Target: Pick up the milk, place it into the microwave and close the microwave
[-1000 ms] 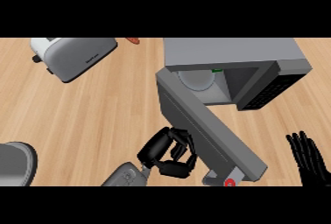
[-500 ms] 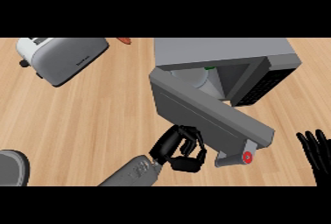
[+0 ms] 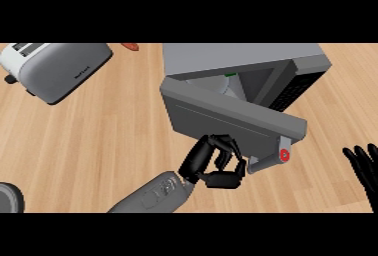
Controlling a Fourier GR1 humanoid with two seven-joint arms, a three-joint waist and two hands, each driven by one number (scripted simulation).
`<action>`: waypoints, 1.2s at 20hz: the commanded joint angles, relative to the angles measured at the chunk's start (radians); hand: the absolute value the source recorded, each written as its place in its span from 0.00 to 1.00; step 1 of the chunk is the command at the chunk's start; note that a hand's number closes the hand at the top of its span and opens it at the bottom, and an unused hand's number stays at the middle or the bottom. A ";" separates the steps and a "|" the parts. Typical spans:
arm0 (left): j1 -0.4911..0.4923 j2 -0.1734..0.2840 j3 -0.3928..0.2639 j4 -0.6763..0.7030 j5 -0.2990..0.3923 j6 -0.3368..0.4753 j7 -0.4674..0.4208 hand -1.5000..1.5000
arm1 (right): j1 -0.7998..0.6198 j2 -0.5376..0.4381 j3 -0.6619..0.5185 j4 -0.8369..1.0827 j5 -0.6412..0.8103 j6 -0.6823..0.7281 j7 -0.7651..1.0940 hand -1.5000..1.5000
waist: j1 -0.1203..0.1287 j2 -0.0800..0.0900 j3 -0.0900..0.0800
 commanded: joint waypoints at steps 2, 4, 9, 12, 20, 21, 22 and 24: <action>-0.065 -0.006 0.027 -0.022 0.118 0.124 -0.022 1.00 | -0.031 -0.039 -0.013 -0.032 -0.015 0.007 0.042 0.00 | -0.028 0.007 -0.001; -0.102 -0.006 0.043 -0.006 0.154 0.157 -0.016 1.00 | -0.037 -0.064 -0.022 -0.040 -0.030 0.028 0.047 0.00 | -0.038 0.009 0.000; -0.168 -0.006 0.050 0.032 0.225 0.227 -0.007 0.00 | -0.089 -0.082 -0.061 -0.049 -0.079 0.011 0.072 0.00 | -0.070 0.020 0.001; -0.220 -0.006 0.045 0.078 0.265 0.259 0.036 0.00 | -0.128 -0.118 -0.084 -0.056 -0.055 -0.001 0.092 0.00 | -0.073 0.023 0.003; -0.259 -0.006 0.116 0.073 0.374 0.327 -0.001 0.00 | -0.233 -0.243 -0.220 -0.109 0.119 -0.078 0.056 1.00 | -0.103 0.035 0.000; -0.241 -0.006 0.108 0.073 0.382 0.342 -0.017 0.00 | -0.240 -0.246 -0.216 -0.113 0.122 -0.078 0.055 1.00 | -0.105 0.038 -0.001; -0.248 -0.006 0.108 0.079 0.391 0.343 -0.023 0.00 | -0.245 -0.255 -0.223 -0.114 0.123 -0.078 0.059 1.00 | -0.106 0.037 0.000; -0.259 -0.006 0.116 0.080 0.415 0.340 -0.028 0.00 | -0.274 -0.263 -0.223 -0.105 0.138 -0.090 0.062 1.00 | -0.093 0.047 0.000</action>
